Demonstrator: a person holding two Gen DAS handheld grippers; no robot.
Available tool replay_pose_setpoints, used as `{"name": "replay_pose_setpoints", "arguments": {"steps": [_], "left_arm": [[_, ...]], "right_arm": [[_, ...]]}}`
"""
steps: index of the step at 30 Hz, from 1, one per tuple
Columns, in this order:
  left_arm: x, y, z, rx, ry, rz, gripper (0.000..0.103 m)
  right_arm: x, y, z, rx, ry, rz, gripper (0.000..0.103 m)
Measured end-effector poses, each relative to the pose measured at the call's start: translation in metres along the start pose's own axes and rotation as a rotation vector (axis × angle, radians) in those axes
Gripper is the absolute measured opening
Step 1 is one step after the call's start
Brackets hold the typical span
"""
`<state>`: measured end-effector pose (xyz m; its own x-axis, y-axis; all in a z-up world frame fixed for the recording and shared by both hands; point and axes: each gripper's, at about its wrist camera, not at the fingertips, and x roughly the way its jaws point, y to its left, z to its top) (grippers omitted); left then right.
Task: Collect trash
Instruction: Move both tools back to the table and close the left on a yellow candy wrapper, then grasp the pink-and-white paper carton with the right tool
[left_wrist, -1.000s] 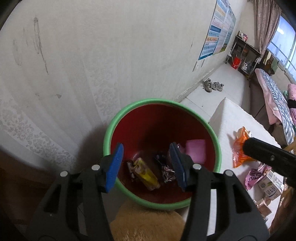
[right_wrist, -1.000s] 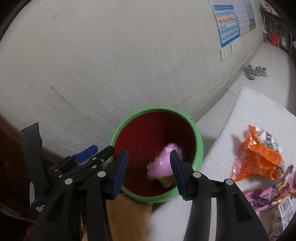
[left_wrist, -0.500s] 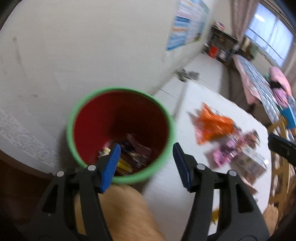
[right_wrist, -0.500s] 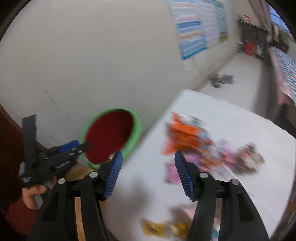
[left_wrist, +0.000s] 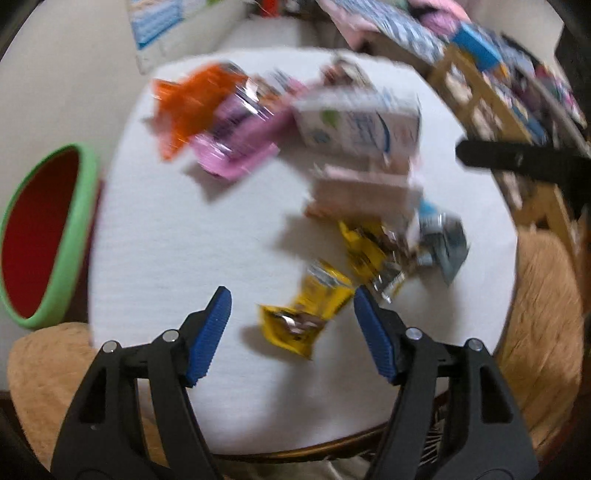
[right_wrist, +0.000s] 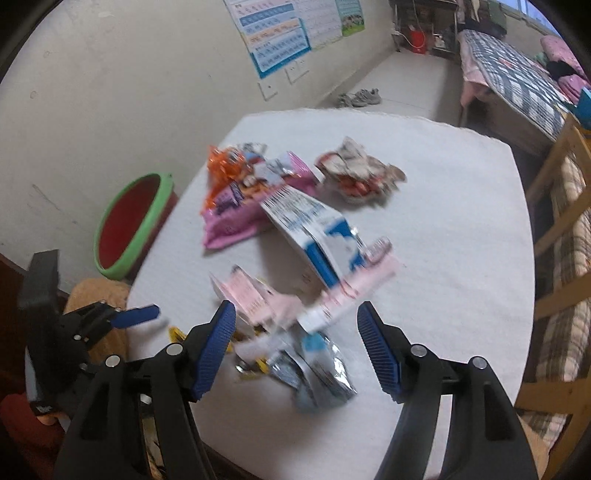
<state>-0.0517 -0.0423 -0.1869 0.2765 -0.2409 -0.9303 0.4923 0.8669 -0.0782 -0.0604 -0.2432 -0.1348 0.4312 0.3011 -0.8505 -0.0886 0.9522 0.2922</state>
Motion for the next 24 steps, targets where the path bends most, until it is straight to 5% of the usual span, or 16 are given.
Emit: {"name": "replay_pose_setpoints", "arguments": {"steps": [7,13,17,24], "left_arm": [[0.01,0.002,-0.001,-0.042,0.033,0.005,0.03],[-0.002,0.019,-0.006,-0.146,0.013,0.02,0.025],[-0.002,0.024,-0.008,-0.189,0.009,0.031,0.025],[0.0,0.039,-0.013,-0.269,0.02,0.024,0.026]], "right_arm": [[0.004,-0.003,-0.012,-0.01,0.022,0.025,0.066],[0.023,0.027,-0.02,-0.1,0.086,0.096,0.066],[0.045,0.041,-0.029,-0.11,0.151,0.147,0.052],[0.068,0.04,-0.035,-0.059,0.174,0.104,0.05]]}}
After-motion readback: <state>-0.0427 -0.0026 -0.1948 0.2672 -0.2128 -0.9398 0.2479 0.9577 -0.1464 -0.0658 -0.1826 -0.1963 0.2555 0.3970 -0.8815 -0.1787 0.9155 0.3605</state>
